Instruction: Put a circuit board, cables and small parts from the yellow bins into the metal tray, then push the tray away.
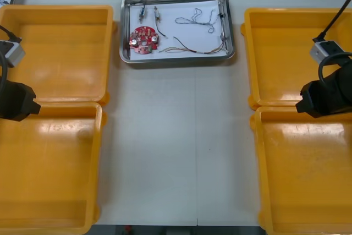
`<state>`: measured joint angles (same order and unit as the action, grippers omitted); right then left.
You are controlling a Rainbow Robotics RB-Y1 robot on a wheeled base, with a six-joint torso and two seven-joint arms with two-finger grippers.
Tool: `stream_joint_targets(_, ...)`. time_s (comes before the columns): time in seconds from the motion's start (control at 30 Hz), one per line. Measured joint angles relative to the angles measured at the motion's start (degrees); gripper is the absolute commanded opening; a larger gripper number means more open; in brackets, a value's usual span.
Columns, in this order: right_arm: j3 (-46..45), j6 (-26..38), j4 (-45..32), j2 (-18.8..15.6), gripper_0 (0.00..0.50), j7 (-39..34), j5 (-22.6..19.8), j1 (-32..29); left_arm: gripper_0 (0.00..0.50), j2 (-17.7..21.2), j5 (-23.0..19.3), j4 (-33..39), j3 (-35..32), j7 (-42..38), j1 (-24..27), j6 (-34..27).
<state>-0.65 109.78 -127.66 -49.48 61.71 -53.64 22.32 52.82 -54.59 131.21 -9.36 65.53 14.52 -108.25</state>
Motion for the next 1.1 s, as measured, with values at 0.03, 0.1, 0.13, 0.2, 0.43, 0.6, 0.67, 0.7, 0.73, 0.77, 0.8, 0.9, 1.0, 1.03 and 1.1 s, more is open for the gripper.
stream_joint_targets(0.03,-1.1,0.0,0.0,0.0,0.5,0.0,0.0,-0.9,0.5,0.0,0.0,0.0,0.0,0.0,0.0,0.0)
stream_joint_targets(0.1,-3.3,0.0,0.0,-0.1,0.5,0.0,0.0,-2.9,0.5,0.0,0.0,0.0,0.0,0.0,0.0,0.0)
stream_joint_targets(0.13,-4.3,0.0,0.0,-0.1,0.5,0.0,0.0,-3.8,0.5,0.0,0.0,0.0,0.0,0.0,0.0,0.0)
stream_joint_targets(0.2,-6.1,0.0,0.0,-0.1,0.5,0.0,0.0,-5.2,0.5,0.0,0.0,0.0,0.0,0.0,0.0,0.0)
stream_joint_targets(0.43,-9.4,0.0,1.4,-0.1,0.5,0.0,0.0,-7.7,0.5,0.0,0.0,0.0,0.0,0.0,0.0,0.0)
stream_joint_targets(0.6,-9.8,0.0,3.1,-0.1,0.5,0.0,0.2,-8.0,0.5,0.0,0.0,0.0,0.0,0.0,0.0,0.0)
stream_joint_targets(0.67,-9.8,0.0,3.1,-0.1,0.5,0.0,0.5,-8.3,0.5,0.0,0.0,0.0,0.0,0.0,0.0,0.0)
stream_joint_targets(0.7,-9.8,0.0,3.1,-0.1,0.5,0.0,0.6,-8.5,0.5,0.0,0.0,0.0,0.0,0.0,0.0,0.0)
stream_joint_targets(0.73,-9.8,0.0,3.1,-0.1,0.5,0.0,0.6,-8.7,0.5,0.0,0.0,0.0,0.0,0.0,0.0,0.0)
stream_joint_targets(0.77,-9.8,0.0,3.1,-0.1,0.5,0.0,0.7,-8.9,0.5,0.0,0.0,0.0,0.0,0.0,0.0,0.0)
stream_joint_targets(0.8,-9.8,0.0,3.1,-0.1,0.5,0.0,0.7,-9.1,0.5,0.0,0.0,0.0,0.0,0.0,0.0,0.0)
stream_joint_targets(0.9,-9.8,0.0,3.1,-0.1,0.5,0.0,0.9,-9.9,0.5,0.0,0.0,0.0,0.0,0.0,0.0,0.0)
stream_joint_targets(1.0,-9.8,-0.1,3.1,-0.1,0.5,0.0,1.2,-10.6,0.5,0.0,0.0,0.0,0.0,0.0,0.0,0.0)
stream_joint_targets(1.03,-9.8,-0.2,3.1,-0.1,0.5,0.0,1.2,-10.9,0.5,0.0,0.0,0.0,0.0,0.0,0.0,0.0)
stream_joint_targets(1.1,-9.8,-0.7,3.1,-0.1,0.5,0.0,1.3,-11.3,0.5,0.0,0.0,0.0,0.0,0.0,0.0,0.0)
